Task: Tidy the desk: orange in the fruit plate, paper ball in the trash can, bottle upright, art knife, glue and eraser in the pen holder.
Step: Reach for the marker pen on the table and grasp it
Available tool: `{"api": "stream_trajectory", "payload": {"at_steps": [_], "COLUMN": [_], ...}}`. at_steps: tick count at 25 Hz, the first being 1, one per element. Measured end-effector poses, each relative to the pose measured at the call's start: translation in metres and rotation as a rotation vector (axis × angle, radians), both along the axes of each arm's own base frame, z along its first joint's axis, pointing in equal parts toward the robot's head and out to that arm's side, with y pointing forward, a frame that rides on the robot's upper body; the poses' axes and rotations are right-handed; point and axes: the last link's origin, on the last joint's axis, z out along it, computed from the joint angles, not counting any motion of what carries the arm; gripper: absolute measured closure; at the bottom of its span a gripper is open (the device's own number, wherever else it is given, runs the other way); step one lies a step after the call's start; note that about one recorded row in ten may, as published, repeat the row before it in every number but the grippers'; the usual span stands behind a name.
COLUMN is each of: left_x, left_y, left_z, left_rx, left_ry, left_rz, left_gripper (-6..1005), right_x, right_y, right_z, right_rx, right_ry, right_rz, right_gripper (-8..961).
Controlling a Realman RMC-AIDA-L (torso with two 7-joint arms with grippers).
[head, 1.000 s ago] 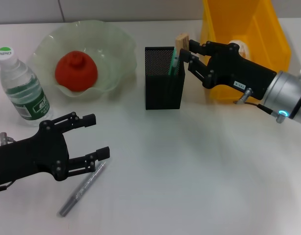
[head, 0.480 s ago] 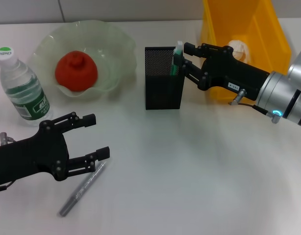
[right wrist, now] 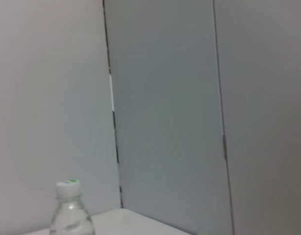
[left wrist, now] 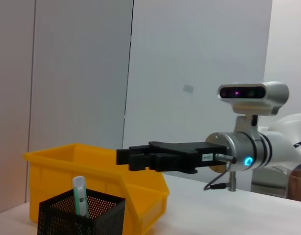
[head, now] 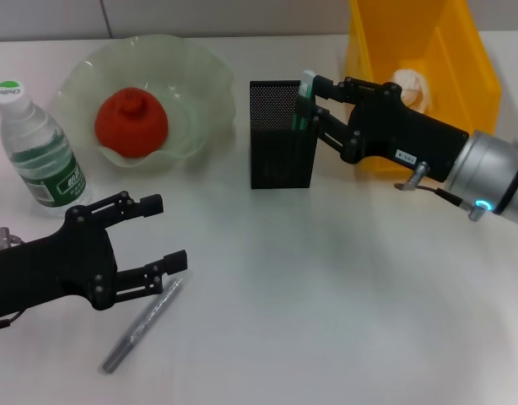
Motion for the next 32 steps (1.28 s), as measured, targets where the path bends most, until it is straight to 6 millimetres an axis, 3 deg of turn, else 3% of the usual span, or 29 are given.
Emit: {"api": "stream_trajectory", "payload": {"at_steps": [11, 17, 24, 32], "left_x": [-0.003, 0.010, 0.033, 0.065], "left_y": [-0.003, -0.001, 0.027, 0.040], "left_z": [0.006, 0.017, 0.035, 0.042], "left_rx": [-0.023, -0.091, -0.272, -0.311], "left_ry": [0.000, 0.022, 0.228, 0.503], "left_rz": [0.017, -0.037, 0.197, 0.345], "left_gripper": [285, 287, 289, 292], "right_x": [0.019, 0.025, 0.026, 0.026], "right_y": [-0.053, -0.059, -0.059, -0.057], "right_z": [-0.005, -0.010, -0.012, -0.013], "right_rx": [-0.012, -0.030, -0.035, -0.035], "right_ry": [0.067, 0.052, 0.052, 0.043], "right_rz": [0.114, 0.092, 0.083, 0.078], "right_gripper": [605, 605, 605, 605]}}
